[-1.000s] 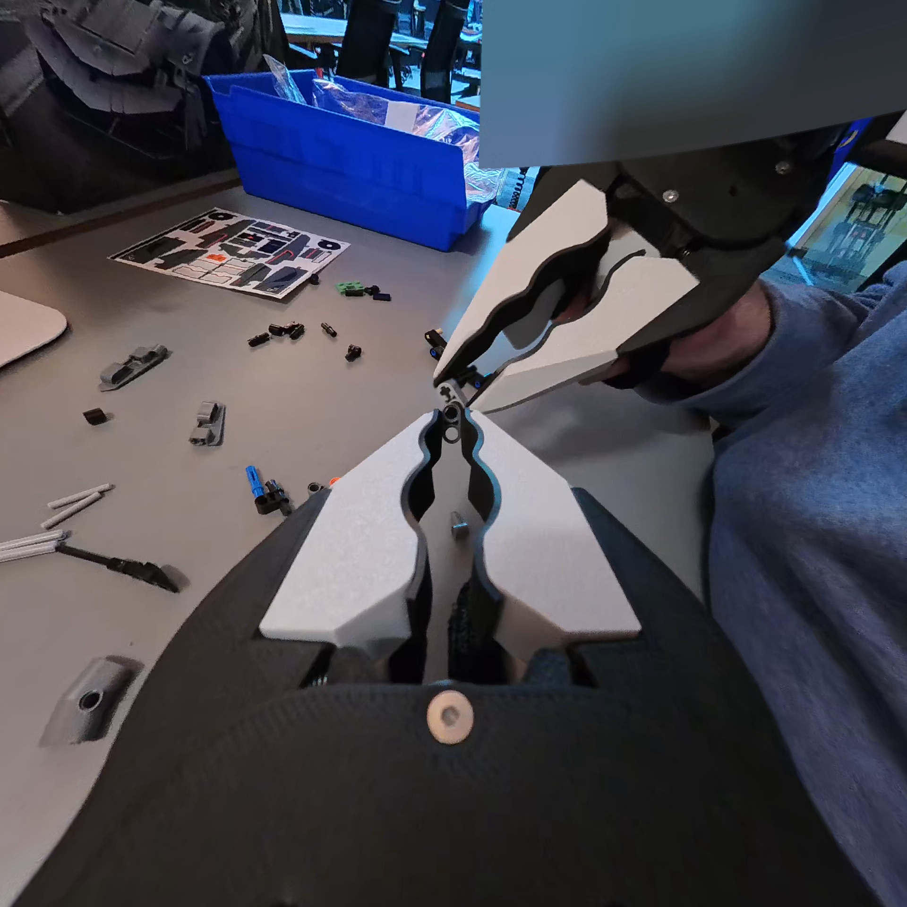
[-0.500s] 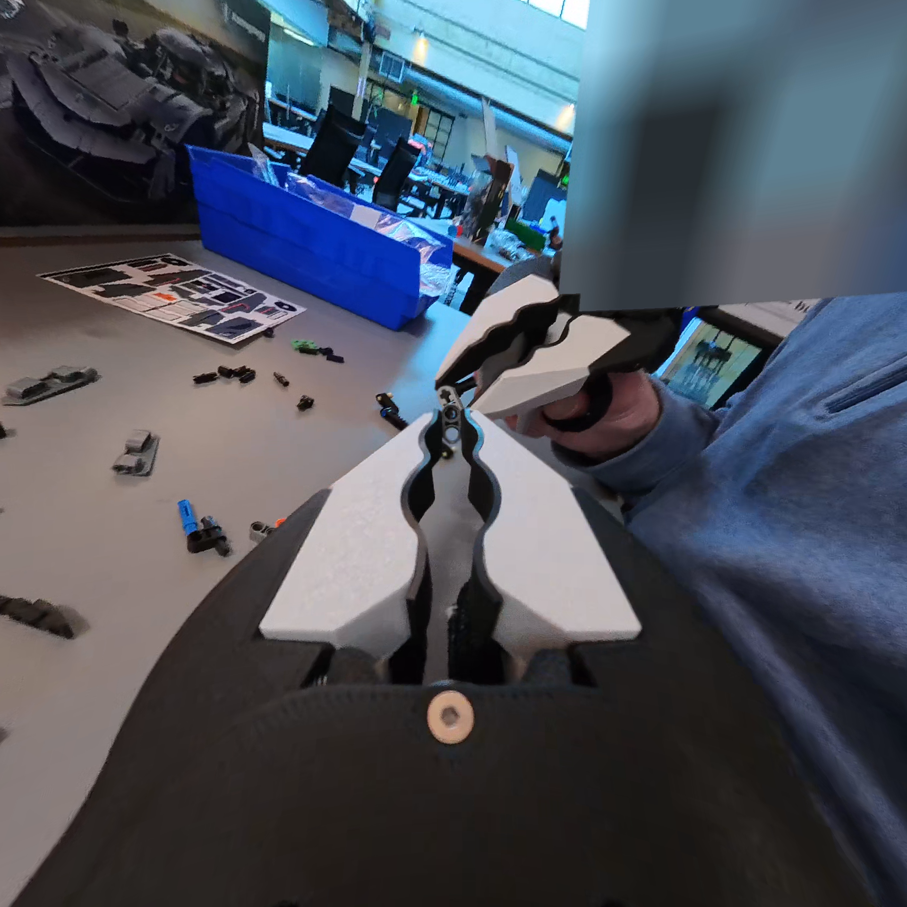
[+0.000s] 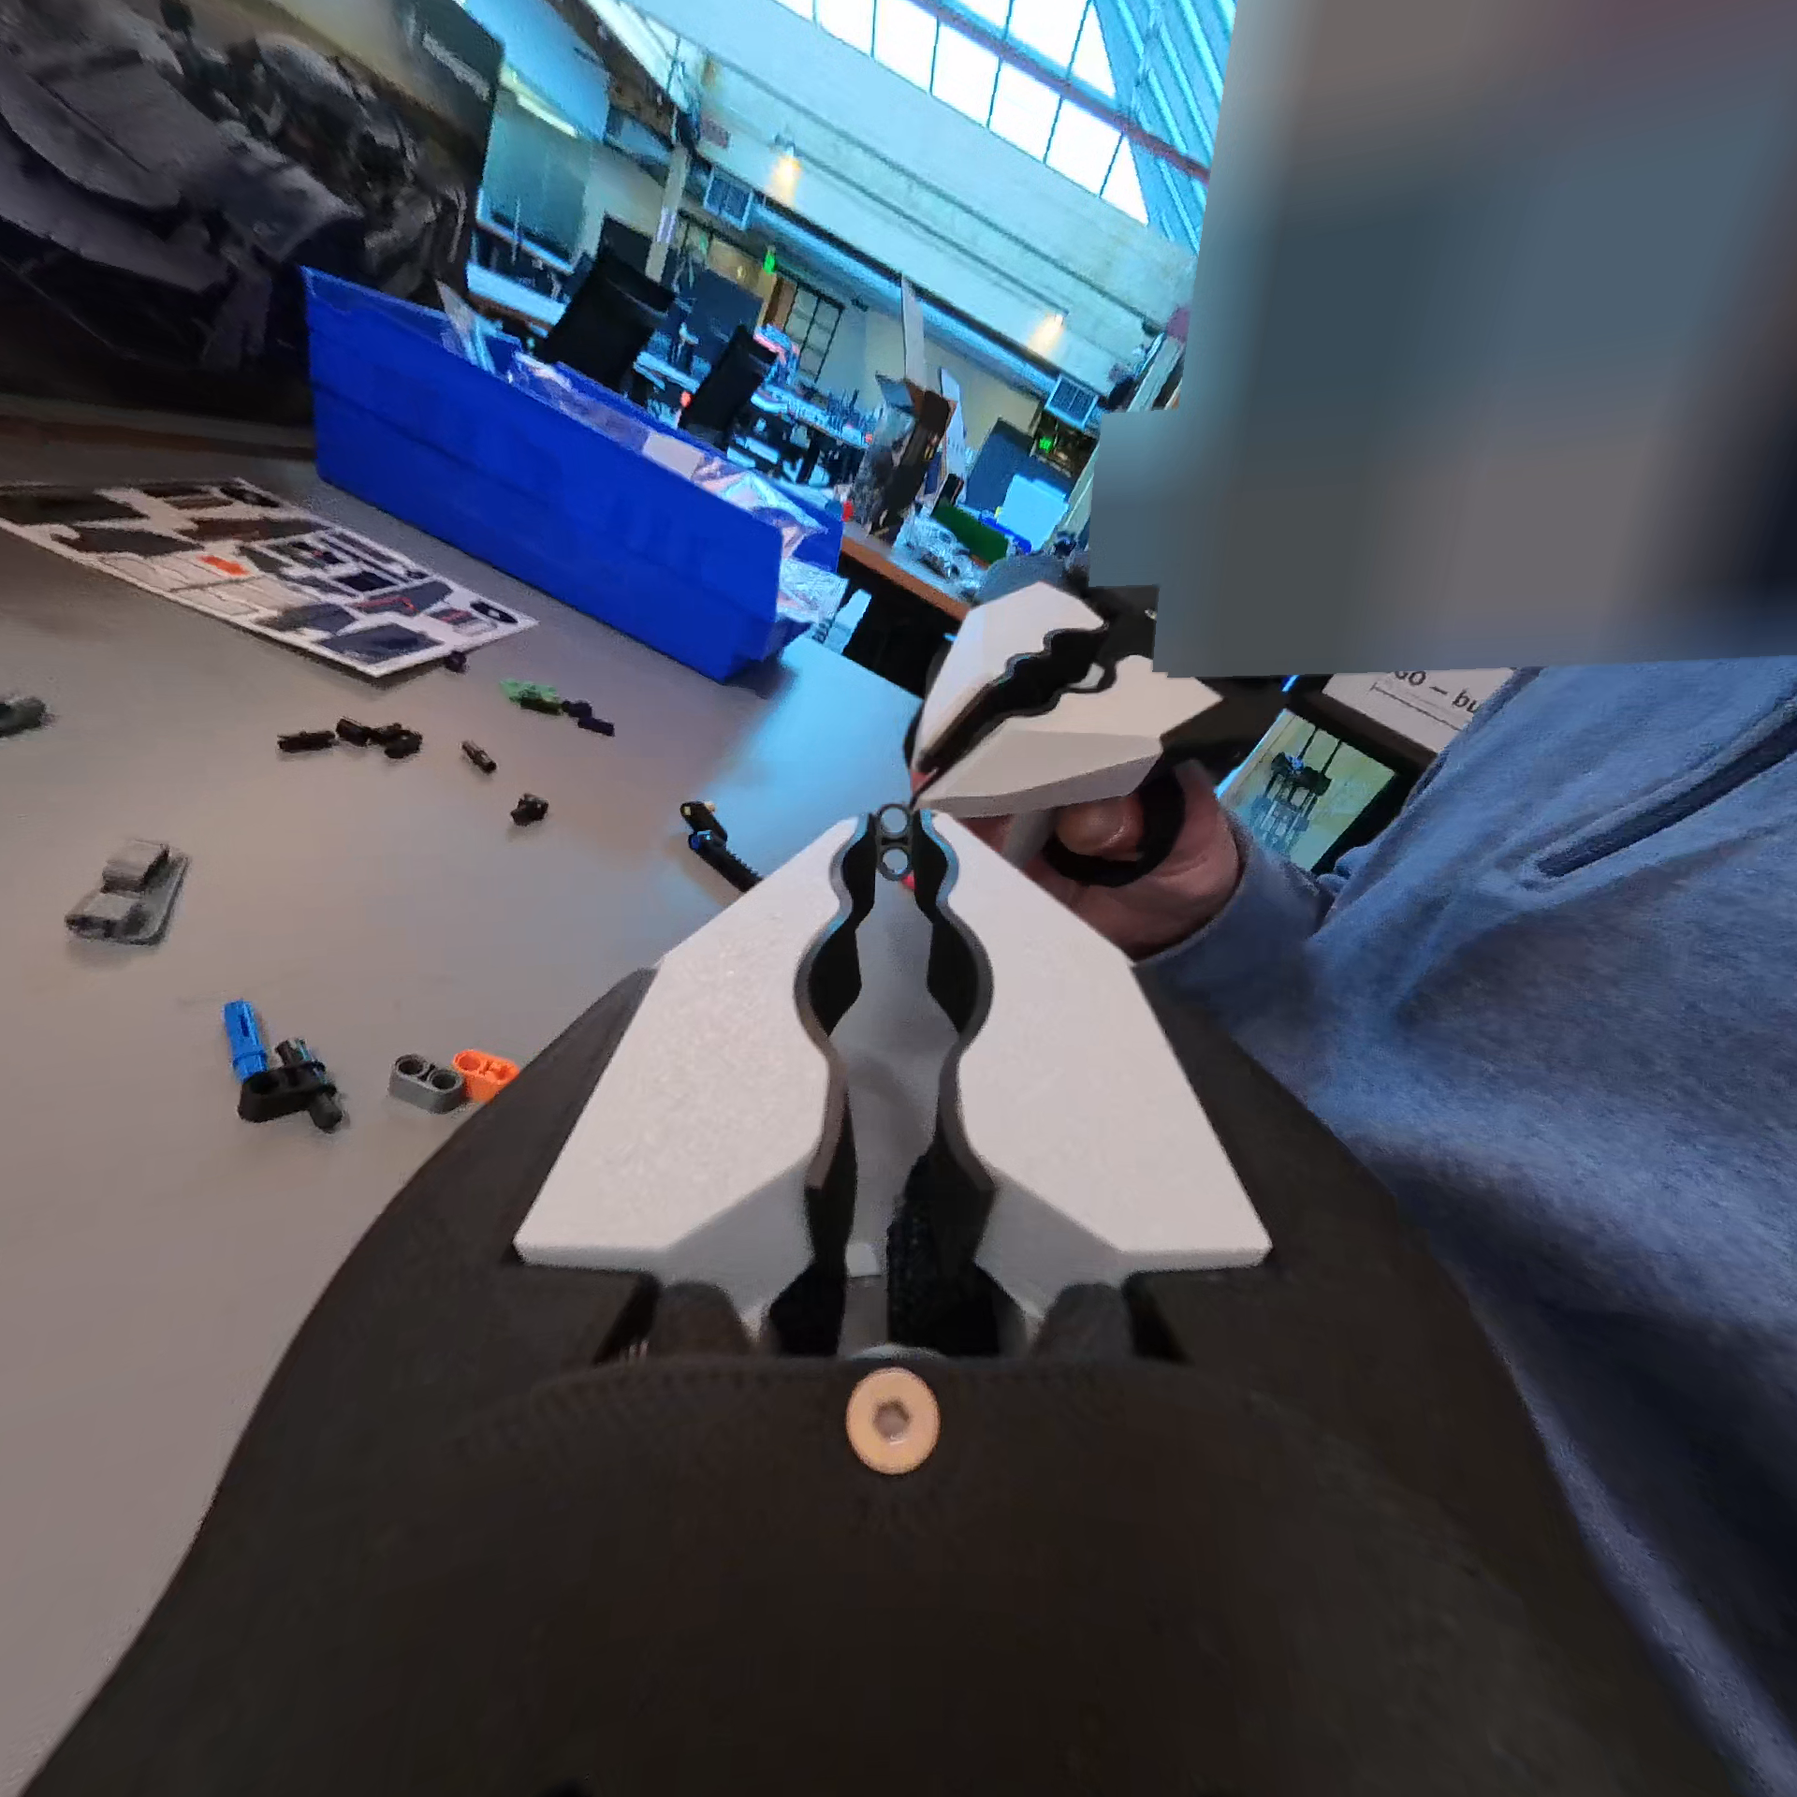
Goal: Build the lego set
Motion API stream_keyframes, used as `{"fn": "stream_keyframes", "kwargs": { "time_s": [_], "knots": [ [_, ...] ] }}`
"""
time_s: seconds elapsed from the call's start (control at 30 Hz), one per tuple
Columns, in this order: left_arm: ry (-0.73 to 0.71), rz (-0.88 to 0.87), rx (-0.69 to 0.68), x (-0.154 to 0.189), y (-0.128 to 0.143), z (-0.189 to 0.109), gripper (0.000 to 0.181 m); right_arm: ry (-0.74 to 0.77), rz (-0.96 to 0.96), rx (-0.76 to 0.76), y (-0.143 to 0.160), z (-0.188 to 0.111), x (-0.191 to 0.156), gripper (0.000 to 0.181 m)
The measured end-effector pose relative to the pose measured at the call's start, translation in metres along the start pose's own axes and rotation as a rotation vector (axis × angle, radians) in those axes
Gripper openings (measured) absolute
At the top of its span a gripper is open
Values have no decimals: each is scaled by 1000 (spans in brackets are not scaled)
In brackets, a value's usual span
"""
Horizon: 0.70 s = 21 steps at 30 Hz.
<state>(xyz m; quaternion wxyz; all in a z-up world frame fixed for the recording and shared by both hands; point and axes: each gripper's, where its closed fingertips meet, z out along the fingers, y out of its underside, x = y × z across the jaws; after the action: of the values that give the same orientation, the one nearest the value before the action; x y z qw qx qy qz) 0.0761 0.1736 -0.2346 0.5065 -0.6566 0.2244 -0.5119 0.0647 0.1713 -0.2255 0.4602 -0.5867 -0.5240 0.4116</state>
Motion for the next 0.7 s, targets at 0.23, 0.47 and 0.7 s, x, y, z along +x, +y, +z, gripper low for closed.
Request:
{"fn": "stream_keyframes", "kwargs": {
  "time_s": [0.23, 0.47, 0.7],
  "knots": [
    [13, 21, -54, 1, 6, -1, 5, -40, 32, -22, 8, -11, 0, 0],
    [49, 26, -91, 3, 13, 1, 5, 3, 50, -45, 19, -39, 20, 0],
    [58, -7, -82, 1, 13, 0, 5, 36, 44, -52, 26, -58, 30, 0]
  ]
}}
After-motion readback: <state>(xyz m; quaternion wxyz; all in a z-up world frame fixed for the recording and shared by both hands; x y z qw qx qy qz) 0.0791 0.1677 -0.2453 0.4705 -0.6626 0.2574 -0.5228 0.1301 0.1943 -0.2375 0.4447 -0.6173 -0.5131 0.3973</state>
